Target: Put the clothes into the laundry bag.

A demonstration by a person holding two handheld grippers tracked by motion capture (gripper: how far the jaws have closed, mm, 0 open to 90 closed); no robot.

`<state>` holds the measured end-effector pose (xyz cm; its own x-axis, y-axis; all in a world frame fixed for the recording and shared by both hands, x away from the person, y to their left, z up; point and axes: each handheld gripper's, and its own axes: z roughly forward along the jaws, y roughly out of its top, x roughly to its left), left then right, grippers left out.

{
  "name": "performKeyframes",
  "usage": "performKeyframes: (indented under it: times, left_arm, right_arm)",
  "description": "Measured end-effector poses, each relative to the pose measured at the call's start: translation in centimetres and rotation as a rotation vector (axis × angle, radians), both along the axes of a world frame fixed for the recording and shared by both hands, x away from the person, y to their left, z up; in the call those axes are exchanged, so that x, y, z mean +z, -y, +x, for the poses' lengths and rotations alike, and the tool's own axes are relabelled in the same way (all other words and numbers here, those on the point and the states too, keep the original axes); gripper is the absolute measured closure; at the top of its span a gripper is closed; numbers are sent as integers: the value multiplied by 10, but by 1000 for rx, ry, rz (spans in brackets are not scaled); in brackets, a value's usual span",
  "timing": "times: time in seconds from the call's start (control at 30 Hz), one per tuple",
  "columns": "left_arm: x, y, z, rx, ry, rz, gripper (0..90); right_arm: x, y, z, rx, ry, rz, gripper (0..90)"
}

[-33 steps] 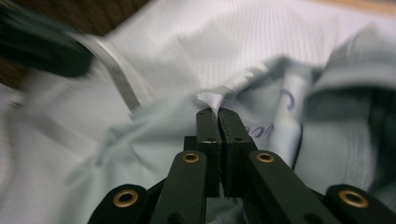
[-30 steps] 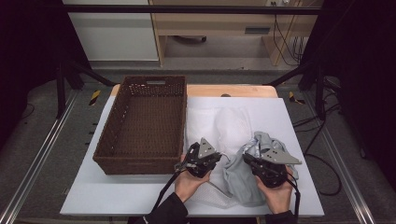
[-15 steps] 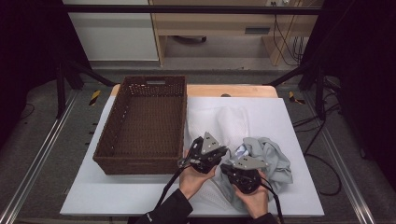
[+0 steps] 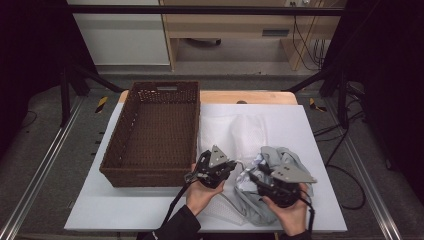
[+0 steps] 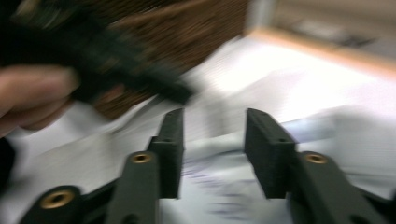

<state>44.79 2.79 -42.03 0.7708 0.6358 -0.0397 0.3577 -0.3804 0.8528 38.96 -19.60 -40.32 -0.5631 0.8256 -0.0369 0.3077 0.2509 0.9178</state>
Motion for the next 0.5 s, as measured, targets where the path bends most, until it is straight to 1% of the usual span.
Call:
performKeyframes:
  times: [0.03,0.07,0.1,0.17,0.2,0.23,0.27,0.33,0.37,0.43,0.47,0.5]
  left_arm:
    - [-1,0,0,-1,0,3,887]
    - [-1,0,0,-3,-1,6,887]
    - [-2,0,0,-4,-3,5,887]
    - [-2,0,1,-6,-6,4,887]
    - [-2,1,1,-8,-6,5,887]
    - [-2,1,1,-9,-3,7,887]
    - [-1,1,1,-10,-3,7,887]
    - [0,2,1,-11,1,6,887]
    - [0,2,1,-11,0,6,886]
    - [1,1,1,-11,0,7,887]
    - [0,1,1,-9,-1,7,887]
    - [0,1,1,-8,-2,7,887]
  right_arm:
    - [5,10,1,-69,28,-19,438]
    - [6,16,4,-107,30,-29,378]
    - [6,23,8,-141,8,-33,351]
    - [-1,31,17,-163,-35,-33,330]
    - [-10,33,26,-160,-69,-35,337]
    - [-15,33,31,-159,-98,-31,345]
    - [-22,32,37,-158,-123,-43,356]
    - [-32,29,46,-146,-154,-46,415]
    - [-38,26,51,-137,-182,-50,457]
    - [-43,21,54,-130,-198,-72,612]
    - [-44,20,55,-131,-211,-79,717]
    - [-42,21,54,-127,-214,-81,801]
